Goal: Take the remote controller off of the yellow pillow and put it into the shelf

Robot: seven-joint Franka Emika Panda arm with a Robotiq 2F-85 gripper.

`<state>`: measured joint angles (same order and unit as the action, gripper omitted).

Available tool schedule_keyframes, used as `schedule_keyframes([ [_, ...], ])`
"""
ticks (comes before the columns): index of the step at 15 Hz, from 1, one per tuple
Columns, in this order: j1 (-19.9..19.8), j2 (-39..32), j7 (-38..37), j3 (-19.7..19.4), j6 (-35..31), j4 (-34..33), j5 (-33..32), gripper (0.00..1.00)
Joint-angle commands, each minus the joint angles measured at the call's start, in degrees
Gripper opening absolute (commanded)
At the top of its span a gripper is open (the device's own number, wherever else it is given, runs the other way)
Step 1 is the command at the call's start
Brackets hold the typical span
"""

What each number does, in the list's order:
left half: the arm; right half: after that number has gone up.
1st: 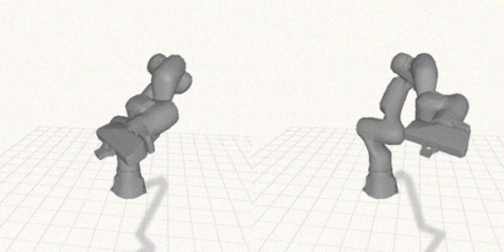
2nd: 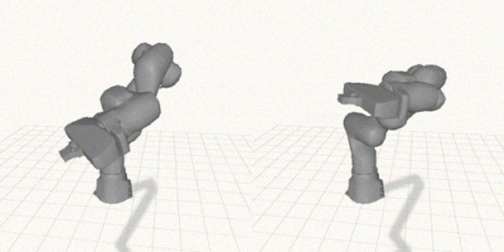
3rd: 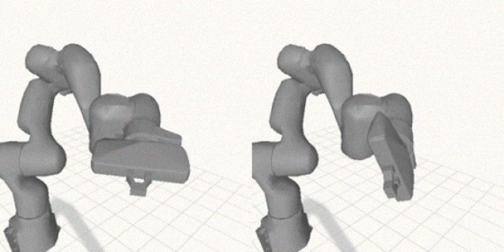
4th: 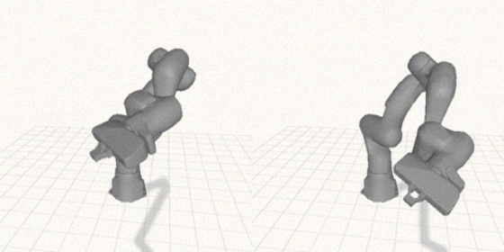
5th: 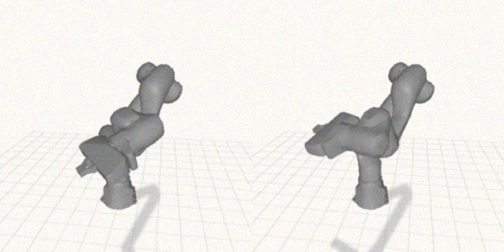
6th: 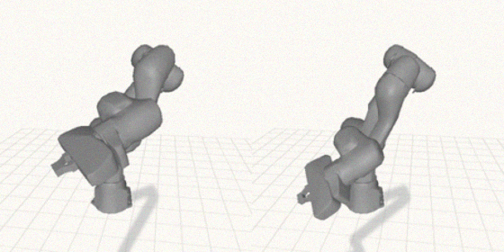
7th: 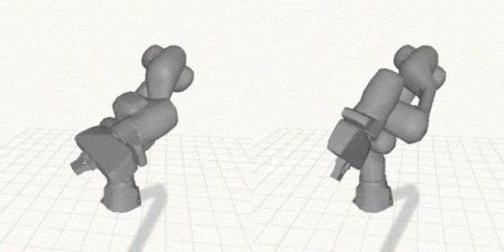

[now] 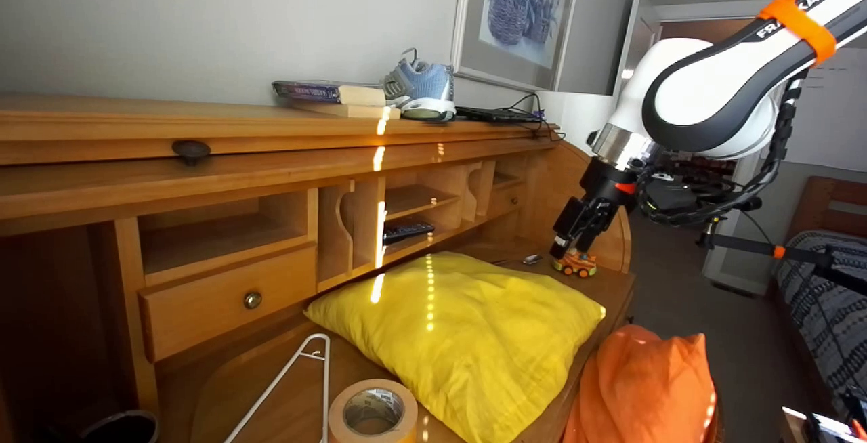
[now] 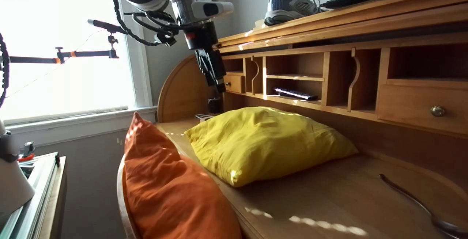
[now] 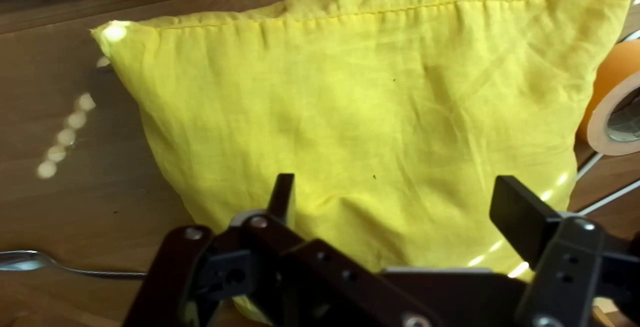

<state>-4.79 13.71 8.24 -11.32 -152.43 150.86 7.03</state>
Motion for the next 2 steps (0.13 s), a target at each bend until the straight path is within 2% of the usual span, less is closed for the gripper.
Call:
schedule_keyframes([
  [1,-0.45,0.06,0.01,0.42,0.11,-0.01,0.08,1.00],
  [2,-0.49,0.11,0.01,0.41,0.11,0.04,0.08,1.00],
])
